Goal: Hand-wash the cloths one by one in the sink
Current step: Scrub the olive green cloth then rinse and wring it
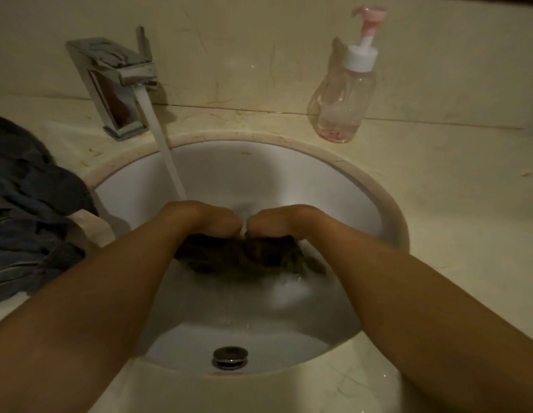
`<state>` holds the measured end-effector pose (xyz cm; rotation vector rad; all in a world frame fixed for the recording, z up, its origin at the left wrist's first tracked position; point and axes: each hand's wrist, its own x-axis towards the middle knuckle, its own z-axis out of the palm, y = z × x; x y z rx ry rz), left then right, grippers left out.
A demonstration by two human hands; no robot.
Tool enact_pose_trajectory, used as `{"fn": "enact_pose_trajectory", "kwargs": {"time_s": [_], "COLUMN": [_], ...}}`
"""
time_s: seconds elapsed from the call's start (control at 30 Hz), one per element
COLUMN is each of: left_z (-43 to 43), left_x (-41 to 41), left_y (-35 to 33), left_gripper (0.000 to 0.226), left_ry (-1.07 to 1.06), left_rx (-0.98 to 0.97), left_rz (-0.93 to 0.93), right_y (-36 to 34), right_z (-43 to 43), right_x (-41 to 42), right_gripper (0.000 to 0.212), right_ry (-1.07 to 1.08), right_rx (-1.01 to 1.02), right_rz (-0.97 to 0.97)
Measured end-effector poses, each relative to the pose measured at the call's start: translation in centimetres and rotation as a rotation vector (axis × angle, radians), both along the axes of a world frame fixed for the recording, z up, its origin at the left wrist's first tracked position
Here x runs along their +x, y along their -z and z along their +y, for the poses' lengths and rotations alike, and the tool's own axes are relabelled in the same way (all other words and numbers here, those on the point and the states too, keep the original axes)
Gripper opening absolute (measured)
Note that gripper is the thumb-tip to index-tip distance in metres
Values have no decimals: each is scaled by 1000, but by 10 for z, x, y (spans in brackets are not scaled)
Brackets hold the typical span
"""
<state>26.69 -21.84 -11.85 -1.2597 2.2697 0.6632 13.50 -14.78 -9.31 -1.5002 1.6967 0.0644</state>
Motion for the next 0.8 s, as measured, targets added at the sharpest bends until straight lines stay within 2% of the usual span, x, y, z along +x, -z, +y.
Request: {"fn": "enact_pose_trajectory", "kwargs": {"time_s": [0.07,0.17,0.23,0.27,0.3,0.37,0.43,0.47,0.53,0.6,0.67,0.7,0.77,0.8], "left_z": [-2,-8,-11,-10,-10,-9,-12,-14,-15,-15,-7,-4,-5,-6], "left_x": [1,2,2,2,2,1,6,8,7,3,-1,-4,-6,-5], "left_y": [-9,-18,-17,-16,-13,-6,2,6,5,0,-1,0,4,4], "left_gripper": [36,36,23,11,10,23,64,76,72,54,41,42,55,52], "left_ry": [28,35,51,64,88,182,184,176,215,182,113,81,0,-14], "left_rx": [-42,-320,-429,-393,-338,-291,-317,-320,-352,-310,-176,-113,-66,-81], "left_rz": [47,174,306,341,330,144,-58,-86,-40,26,52,88,188,215], "right_y": [0,8,6,6,5,11,15,17,17,15,8,6,5,6], "right_z": [-3,-13,-17,-17,-17,-15,-11,-9,-7,-7,-6,-8,-10,-10], "right_x": [-9,-24,-28,-29,-28,-27,-24,-23,-17,-10,-5,-6,-11,-15], "right_gripper": [26,14,15,17,21,39,68,73,61,38,19,14,17,21], "right_ry": [48,93,154,145,96,-48,-158,-172,-169,-103,9,39,62,79], "right_rx": [-90,-393,-489,-453,-371,-215,-191,-224,-312,-348,-274,-211,-107,-98], "right_rz": [60,316,244,167,135,238,410,456,504,493,335,230,140,142]}}
